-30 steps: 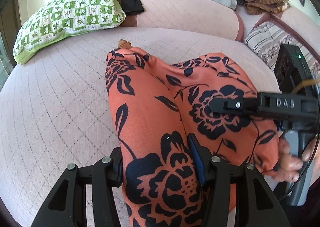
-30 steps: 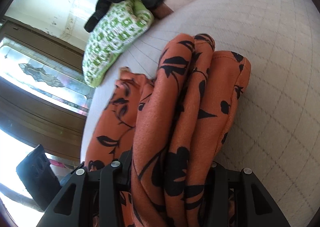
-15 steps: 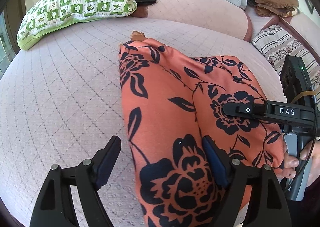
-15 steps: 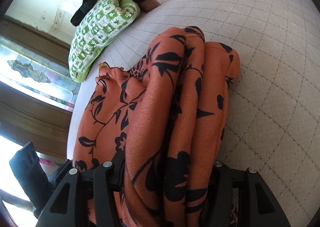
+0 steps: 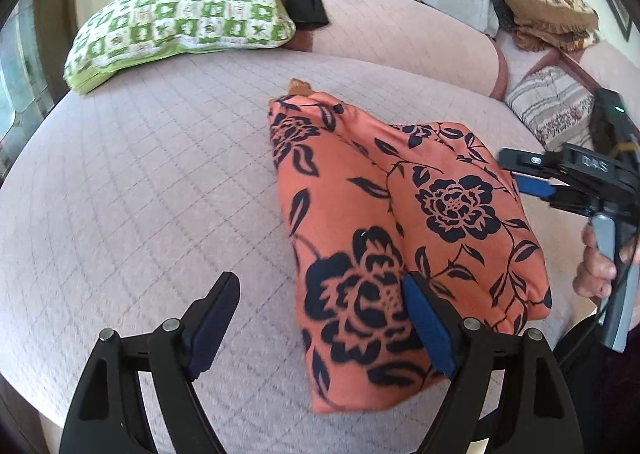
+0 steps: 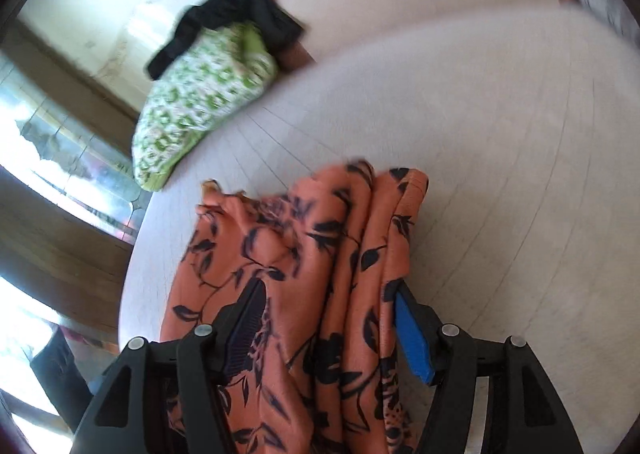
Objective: Fold small clothes
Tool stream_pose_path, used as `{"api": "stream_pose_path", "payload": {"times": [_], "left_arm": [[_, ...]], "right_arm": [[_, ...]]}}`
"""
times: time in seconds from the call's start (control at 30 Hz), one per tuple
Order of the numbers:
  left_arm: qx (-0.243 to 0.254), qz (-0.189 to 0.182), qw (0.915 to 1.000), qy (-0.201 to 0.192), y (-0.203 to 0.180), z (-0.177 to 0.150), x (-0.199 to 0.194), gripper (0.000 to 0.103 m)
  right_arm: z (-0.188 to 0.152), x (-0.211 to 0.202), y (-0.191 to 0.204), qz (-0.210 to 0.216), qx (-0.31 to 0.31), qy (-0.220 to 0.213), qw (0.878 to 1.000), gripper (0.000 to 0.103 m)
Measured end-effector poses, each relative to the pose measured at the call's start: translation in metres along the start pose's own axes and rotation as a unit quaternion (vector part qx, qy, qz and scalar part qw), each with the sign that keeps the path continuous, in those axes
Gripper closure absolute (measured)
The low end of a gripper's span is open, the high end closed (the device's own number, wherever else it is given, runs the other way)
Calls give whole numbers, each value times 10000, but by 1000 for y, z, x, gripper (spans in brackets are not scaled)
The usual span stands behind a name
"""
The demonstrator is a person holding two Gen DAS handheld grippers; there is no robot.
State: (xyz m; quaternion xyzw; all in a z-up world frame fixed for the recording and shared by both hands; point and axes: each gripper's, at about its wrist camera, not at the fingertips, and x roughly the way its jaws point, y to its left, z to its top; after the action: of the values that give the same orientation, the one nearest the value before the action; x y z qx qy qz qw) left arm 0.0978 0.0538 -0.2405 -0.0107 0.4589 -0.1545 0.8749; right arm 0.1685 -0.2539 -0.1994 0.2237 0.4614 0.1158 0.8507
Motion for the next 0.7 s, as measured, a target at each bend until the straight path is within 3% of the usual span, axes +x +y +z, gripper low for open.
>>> {"api": "stream_pose_path", "payload": {"times": [0.13,0.3,0.37,0.47,0.5,0.57,0.6,0.7], "left_arm": [[-223,22,9997,43,10,-5,0,19],[-279,94,9996,48,11,-11,-1,19],[-260,127,9996,67,10,-11,0,19],[-211,188,9996,96,10,-13,3,19],[-194,216,9995,109,11,-13,4,16],[-159,287,9992,235,15,-17,11,10],[-212,288,9989,316,18,-20,15,8],[-599,-42,9972,446,33,-22,21,6]], "right_arm": [[-20,-21,18,61,-462,-264,9986,59],[-52,-39,42,267,-903,-388,9948,59],[-65,-43,51,615,-1061,-360,9918,60],[-84,-32,64,825,-1231,28,9890,61],[-91,-20,64,619,-1221,293,9901,63],[-100,3,55,34,-1104,789,9907,83],[-104,15,45,-138,-922,1058,9900,87],[-102,15,27,82,-442,1119,9927,95]]}}
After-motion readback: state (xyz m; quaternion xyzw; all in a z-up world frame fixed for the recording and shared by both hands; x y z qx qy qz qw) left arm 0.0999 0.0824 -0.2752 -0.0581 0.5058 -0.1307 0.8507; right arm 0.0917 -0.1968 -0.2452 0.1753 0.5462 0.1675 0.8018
